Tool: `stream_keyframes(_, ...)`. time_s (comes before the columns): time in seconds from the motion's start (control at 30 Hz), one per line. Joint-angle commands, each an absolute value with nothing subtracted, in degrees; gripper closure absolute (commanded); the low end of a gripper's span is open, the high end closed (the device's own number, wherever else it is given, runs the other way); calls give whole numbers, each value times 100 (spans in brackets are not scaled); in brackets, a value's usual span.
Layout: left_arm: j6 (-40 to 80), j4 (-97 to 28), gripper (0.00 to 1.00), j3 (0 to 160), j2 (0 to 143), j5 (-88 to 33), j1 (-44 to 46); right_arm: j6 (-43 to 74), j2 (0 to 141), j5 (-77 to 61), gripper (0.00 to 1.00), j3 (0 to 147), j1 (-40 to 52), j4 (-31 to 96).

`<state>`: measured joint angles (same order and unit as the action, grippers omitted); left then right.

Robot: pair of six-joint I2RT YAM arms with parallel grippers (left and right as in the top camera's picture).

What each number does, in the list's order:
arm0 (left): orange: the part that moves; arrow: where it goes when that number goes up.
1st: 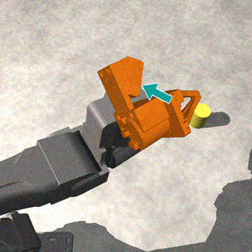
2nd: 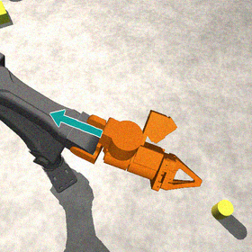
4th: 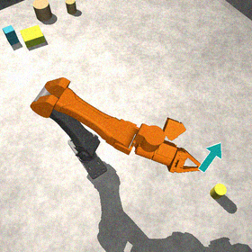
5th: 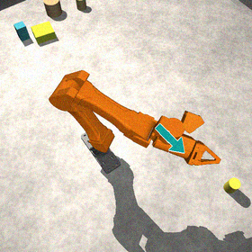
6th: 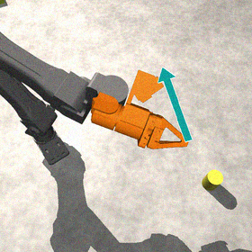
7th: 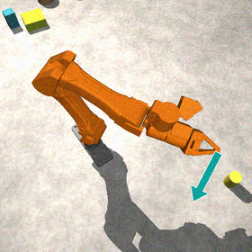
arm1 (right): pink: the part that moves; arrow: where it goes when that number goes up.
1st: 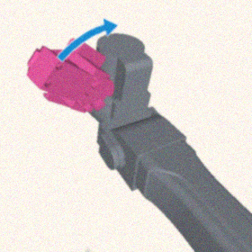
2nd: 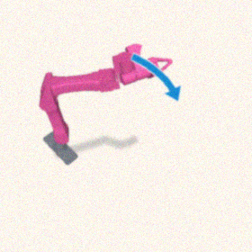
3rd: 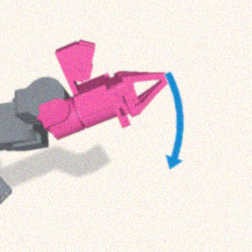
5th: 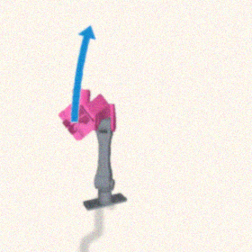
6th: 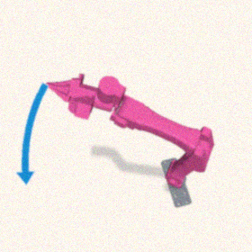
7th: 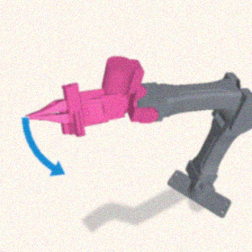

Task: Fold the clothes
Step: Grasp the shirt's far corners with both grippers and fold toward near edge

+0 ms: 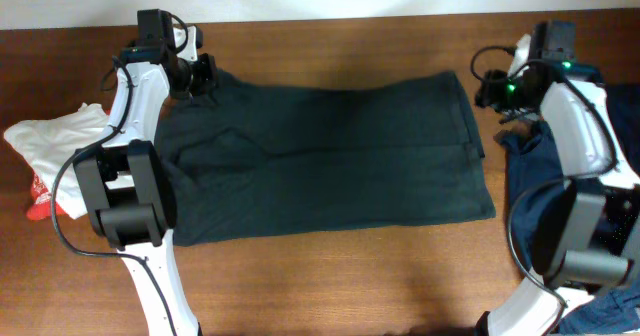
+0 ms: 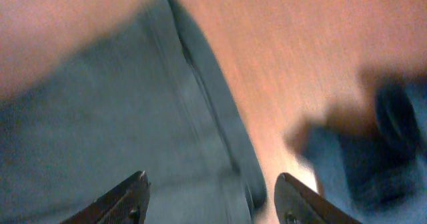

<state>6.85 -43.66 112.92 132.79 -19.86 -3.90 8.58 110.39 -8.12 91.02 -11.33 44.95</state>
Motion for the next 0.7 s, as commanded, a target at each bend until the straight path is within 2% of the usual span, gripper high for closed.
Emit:
stream_keyframes(0.0, 674, -4998, 100, 11365, 13082, -2082, -342, 729, 11483, -910, 36, 9150, -891, 3870)
stream_keyframes(0.07, 674, -5463, 100, 11365, 13034, -2082, -342, 731, 11721, -1013, 32, 9150, -862, 3361)
stream_keyframes(0.3, 652, -6845, 100, 11362, 13015, -1837, -342, 755, 12560, -1446, 31, 9153, -797, 1555)
stream_keyframes(0.43, 652, -6971, 100, 11362, 13015, -1669, -342, 757, 13002, -1433, 31, 9153, -600, 801)
stream_keyframes(0.67, 652, -6963, 100, 11362, 13017, -1669, -336, 1166, 13559, -963, 30, 9153, -519, 373)
